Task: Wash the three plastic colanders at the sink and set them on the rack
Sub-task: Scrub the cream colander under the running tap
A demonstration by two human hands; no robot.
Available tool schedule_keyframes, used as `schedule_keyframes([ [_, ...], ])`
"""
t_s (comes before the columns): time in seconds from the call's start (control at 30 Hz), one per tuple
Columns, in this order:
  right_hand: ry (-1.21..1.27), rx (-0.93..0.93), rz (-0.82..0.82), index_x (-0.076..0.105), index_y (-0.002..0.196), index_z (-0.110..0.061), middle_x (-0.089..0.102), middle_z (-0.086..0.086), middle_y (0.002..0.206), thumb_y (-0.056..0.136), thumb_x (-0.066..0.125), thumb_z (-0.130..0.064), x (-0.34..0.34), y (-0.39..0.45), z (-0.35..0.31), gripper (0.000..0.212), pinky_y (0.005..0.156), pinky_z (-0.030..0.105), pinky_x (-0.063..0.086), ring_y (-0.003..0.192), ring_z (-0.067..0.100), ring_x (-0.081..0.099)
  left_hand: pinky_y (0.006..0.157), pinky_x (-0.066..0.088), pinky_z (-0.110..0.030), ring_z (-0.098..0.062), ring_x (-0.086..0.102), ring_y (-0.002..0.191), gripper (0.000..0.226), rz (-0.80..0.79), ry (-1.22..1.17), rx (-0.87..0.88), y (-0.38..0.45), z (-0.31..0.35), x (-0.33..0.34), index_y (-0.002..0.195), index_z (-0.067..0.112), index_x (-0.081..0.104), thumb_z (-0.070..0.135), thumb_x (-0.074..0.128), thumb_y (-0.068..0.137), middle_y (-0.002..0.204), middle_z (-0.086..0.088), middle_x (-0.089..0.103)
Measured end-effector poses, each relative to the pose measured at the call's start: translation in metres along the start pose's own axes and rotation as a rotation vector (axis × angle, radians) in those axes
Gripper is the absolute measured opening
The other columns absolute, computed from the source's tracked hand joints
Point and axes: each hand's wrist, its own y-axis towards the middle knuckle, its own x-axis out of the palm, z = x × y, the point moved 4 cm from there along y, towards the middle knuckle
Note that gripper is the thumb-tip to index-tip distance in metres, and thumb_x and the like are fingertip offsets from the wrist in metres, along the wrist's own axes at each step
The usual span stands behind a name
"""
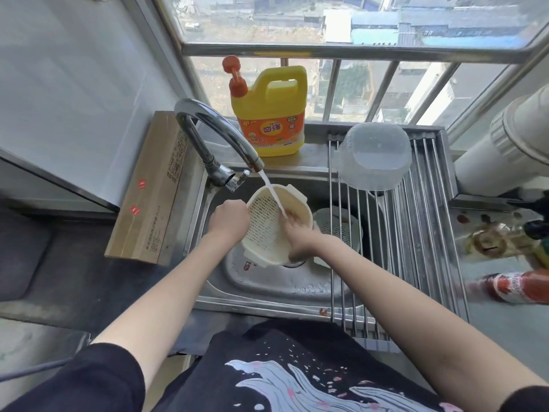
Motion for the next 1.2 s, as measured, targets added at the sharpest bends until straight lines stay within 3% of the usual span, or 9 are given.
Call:
schedule_keyframes([
  [0.1,0.423,0.052,0.078,-0.007,0.151,-0.031,0.038,0.001,0.140,0.075,0.043,-0.004,-0.010,-0.003,-0.005,0.095,0.113,0.063,0.010,0.135,0.028,0.032,0.067,0.037,-0.034,-0.040,0.060,0.092,0.030,0.012,-0.046,-0.020,-0.005,-0.002,0.002,0.091,-0.004,0.061,0.017,0.040,0.096,0.096,-0.023,0.064],
  [0.2,0.221,0.164,0.293,-0.011,0.151,-0.024,0.001,-0.007,0.160,0.083,0.042,-0.011,-0.014,-0.007,-0.017,0.088,0.104,0.071,-0.014,0.145,0.019,0.014,0.064,0.037,-0.033,-0.036,0.059,0.085,0.030,0.033,-0.084,-0.008,-0.008,0.006,0.000,0.082,0.001,0.057,0.019,0.039,0.098,0.091,-0.020,0.063],
  [0.27,0.098,0.127,0.326,-0.012,0.151,-0.026,-0.006,-0.008,0.160,0.086,0.041,-0.015,-0.007,-0.010,-0.025,0.084,0.097,0.076,-0.016,0.146,0.018,0.011,0.064,0.038,-0.033,-0.033,0.057,0.081,0.031,0.060,-0.099,-0.009,-0.008,0.006,-0.002,0.079,0.005,0.054,0.022,0.039,0.099,0.089,-0.018,0.062],
  [0.4,-0.234,-0.112,0.349,-0.003,0.151,-0.037,-0.003,-0.010,0.160,0.095,0.037,-0.019,0.003,-0.015,-0.019,0.071,0.094,0.078,-0.016,0.148,0.017,-0.002,0.063,0.037,-0.033,-0.034,0.058,0.083,0.035,0.104,-0.104,-0.030,-0.009,-0.004,-0.002,0.086,-0.001,0.059,0.023,0.038,0.100,0.090,-0.019,0.063],
  [0.67,0.067,0.355,0.465,-0.014,0.151,-0.021,-0.010,-0.005,0.160,0.090,0.039,-0.021,-0.011,-0.015,-0.027,0.080,0.094,0.078,-0.018,0.147,0.013,-0.004,0.068,0.036,-0.035,-0.041,0.058,0.094,0.035,0.057,-0.142,0.002,-0.019,0.008,0.007,0.090,-0.004,0.059,0.022,0.038,0.099,0.097,-0.024,0.063],
  [0.87,-0.198,0.125,0.426,-0.013,0.145,-0.050,-0.010,0.001,0.159,0.083,0.065,-0.031,-0.001,-0.019,-0.027,0.101,0.090,0.075,-0.026,0.147,0.023,-0.007,0.070,0.040,-0.036,-0.039,0.058,0.093,0.035,0.061,-0.139,-0.022,-0.018,-0.003,0.010,0.089,-0.002,0.059,0.024,0.039,0.099,0.097,-0.022,0.063],
  [1.0,-0.306,0.047,0.567,0.005,0.152,-0.030,0.017,0.000,0.159,0.086,0.055,-0.019,-0.007,-0.022,-0.024,0.084,0.098,0.069,-0.026,0.147,0.021,0.010,0.071,0.040,-0.036,-0.040,0.058,0.094,0.033,0.027,-0.160,-0.034,-0.018,-0.002,0.014,0.088,0.000,0.058,0.025,0.041,0.098,0.097,-0.022,0.063],
  [1.1,-0.210,0.263,0.533,-0.005,0.152,-0.019,0.005,0.003,0.161,0.089,0.047,-0.023,-0.008,-0.020,-0.020,0.082,0.097,0.070,-0.025,0.147,0.020,0.005,0.068,0.036,-0.034,-0.041,0.058,0.093,0.033,0.004,-0.156,-0.006,-0.019,0.006,0.016,0.082,0.002,0.055,0.026,0.040,0.098,0.095,-0.022,0.062],
  [1.2,-0.251,0.107,0.449,-0.003,0.151,-0.031,-0.001,0.001,0.161,0.090,0.047,-0.019,-0.007,-0.018,-0.036,0.080,0.092,0.070,-0.030,0.148,0.021,0.002,0.069,0.036,-0.035,-0.042,0.057,0.095,0.034,0.036,-0.152,-0.026,-0.020,0.009,0.014,0.087,-0.002,0.059,0.024,0.040,0.098,0.097,-0.023,0.063],
])
